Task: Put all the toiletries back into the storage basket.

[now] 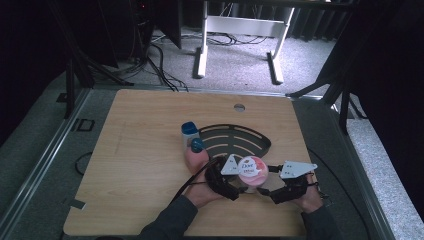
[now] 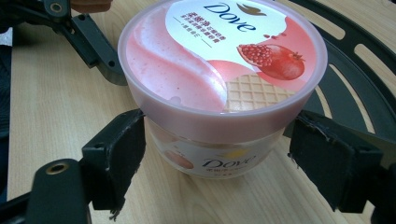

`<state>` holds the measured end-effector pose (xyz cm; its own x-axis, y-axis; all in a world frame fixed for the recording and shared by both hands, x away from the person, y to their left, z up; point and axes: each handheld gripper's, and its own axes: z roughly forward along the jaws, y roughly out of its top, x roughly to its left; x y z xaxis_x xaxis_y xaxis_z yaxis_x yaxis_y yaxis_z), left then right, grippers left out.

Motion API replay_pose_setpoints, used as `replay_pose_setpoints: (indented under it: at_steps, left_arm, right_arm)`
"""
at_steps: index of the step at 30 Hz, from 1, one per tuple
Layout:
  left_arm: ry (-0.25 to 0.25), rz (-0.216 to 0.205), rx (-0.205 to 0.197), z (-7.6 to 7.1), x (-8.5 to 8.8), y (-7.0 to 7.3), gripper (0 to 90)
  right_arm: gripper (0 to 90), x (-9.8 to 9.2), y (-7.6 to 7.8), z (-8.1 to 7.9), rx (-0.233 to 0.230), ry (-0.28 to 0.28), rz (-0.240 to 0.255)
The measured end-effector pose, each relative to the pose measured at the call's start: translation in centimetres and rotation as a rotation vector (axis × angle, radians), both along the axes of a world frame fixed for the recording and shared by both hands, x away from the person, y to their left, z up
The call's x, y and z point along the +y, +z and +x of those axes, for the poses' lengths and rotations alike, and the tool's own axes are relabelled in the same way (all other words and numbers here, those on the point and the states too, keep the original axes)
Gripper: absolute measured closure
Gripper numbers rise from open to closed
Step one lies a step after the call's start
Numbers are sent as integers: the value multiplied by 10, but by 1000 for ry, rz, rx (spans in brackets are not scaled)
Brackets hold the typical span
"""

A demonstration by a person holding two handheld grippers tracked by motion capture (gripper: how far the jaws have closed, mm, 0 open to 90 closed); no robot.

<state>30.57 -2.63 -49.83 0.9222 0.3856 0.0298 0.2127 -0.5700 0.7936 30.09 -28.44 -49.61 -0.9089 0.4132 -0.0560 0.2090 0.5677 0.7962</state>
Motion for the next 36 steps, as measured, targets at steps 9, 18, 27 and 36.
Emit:
replay_pose_setpoints:
  at_steps: [9,18,27,36]
  left_arm:
    - [5,21,-11,6,-5,4,195]
    - [9,23,-15,12,-11,7,195]
    - [23,21,-10,20,-12,10,195]
    - [35,19,-16,26,-14,14,195]
  right_arm:
    - [170,-1,3,6,-11,-11,-4]
    - [169,-7,5,12,-8,-19,-6]
    - [170,-7,7,21,-14,-22,-1]
    - [171,-9,10,29,-16,-22,10]
